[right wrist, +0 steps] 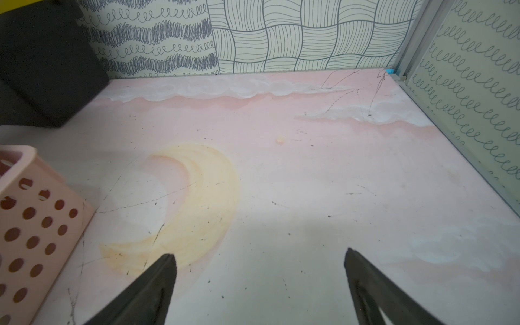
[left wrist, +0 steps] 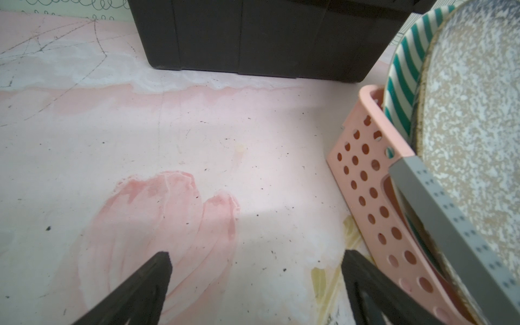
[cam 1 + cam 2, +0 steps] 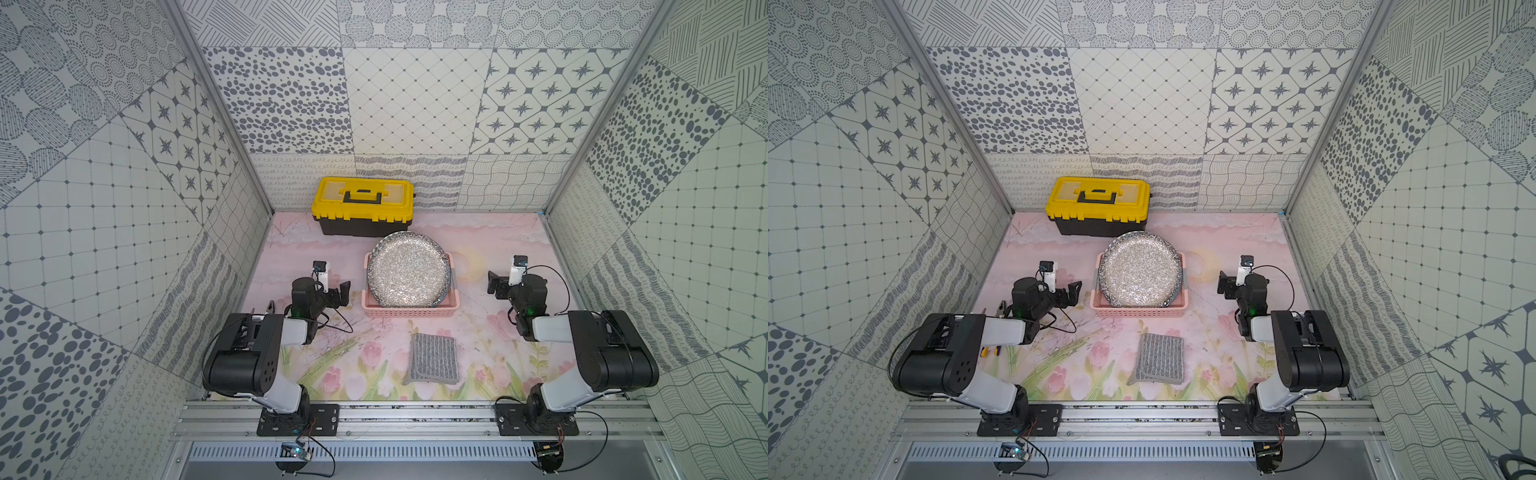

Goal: Wipe the wet plate dry
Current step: Adjust the bin at the center of the board.

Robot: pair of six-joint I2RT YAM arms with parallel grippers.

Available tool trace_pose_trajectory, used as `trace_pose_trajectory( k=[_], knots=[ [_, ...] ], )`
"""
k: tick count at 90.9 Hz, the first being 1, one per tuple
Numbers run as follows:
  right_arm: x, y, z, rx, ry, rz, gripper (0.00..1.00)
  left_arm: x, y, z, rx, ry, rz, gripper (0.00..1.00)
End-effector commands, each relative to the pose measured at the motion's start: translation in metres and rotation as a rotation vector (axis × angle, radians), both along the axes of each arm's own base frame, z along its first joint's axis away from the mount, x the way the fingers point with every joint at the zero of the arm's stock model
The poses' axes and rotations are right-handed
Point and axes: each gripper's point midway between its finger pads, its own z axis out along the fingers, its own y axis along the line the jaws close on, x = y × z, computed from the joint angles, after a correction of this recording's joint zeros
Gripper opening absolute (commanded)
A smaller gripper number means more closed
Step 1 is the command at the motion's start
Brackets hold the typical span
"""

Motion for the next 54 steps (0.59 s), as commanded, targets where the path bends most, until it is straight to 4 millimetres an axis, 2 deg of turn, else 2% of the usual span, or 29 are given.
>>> trace_pose_trajectory(
  k=[1,9,17,18,24,31,38,43,46,50,54],
  knots=[
    [0.007,0.003,0.015,-0.006,-0.050,0.012,0.97,0.007,0.001,0.011,-0.006,-0.043,0.009,1.00],
    [0.007,0.003,0.016,-0.006,-0.051,0.012,0.97,0.007,0.000,0.012,-0.001,-0.049,0.010,1.00],
    [0.008,0.002,0.018,-0.005,-0.057,0.008,0.97,0.006,0.003,0.022,0.001,-0.003,0.029,1.00],
    [0.009,0.001,0.020,-0.005,-0.064,0.004,0.97,0.009,0.003,0.029,0.001,-0.010,0.029,1.00],
    [0.013,-0.003,0.044,-0.035,-0.066,-0.049,0.97,0.002,-0.002,0.041,0.024,0.101,-0.014,1.00],
    [0.007,0.000,0.074,-0.027,0.005,-0.099,0.97,-0.003,-0.004,0.072,0.058,0.150,-0.054,1.00],
    [-0.005,-0.008,0.101,0.130,-0.013,-0.201,0.97,-0.020,-0.010,0.096,0.071,0.191,-0.106,1.00],
    [-0.017,-0.025,0.101,0.306,0.001,-0.365,0.97,-0.034,-0.016,0.106,0.065,0.209,-0.149,1.00],
    [-0.023,-0.029,0.098,0.377,0.039,-0.398,0.97,-0.041,-0.021,0.110,0.051,0.217,-0.176,1.00],
    [-0.025,-0.020,0.099,0.463,0.087,-0.327,0.97,-0.052,-0.027,0.108,0.022,0.255,-0.209,1.00],
    [-0.025,-0.007,0.110,0.514,0.111,-0.251,0.97,-0.061,-0.035,0.106,-0.020,0.298,-0.245,1.00]
  ],
)
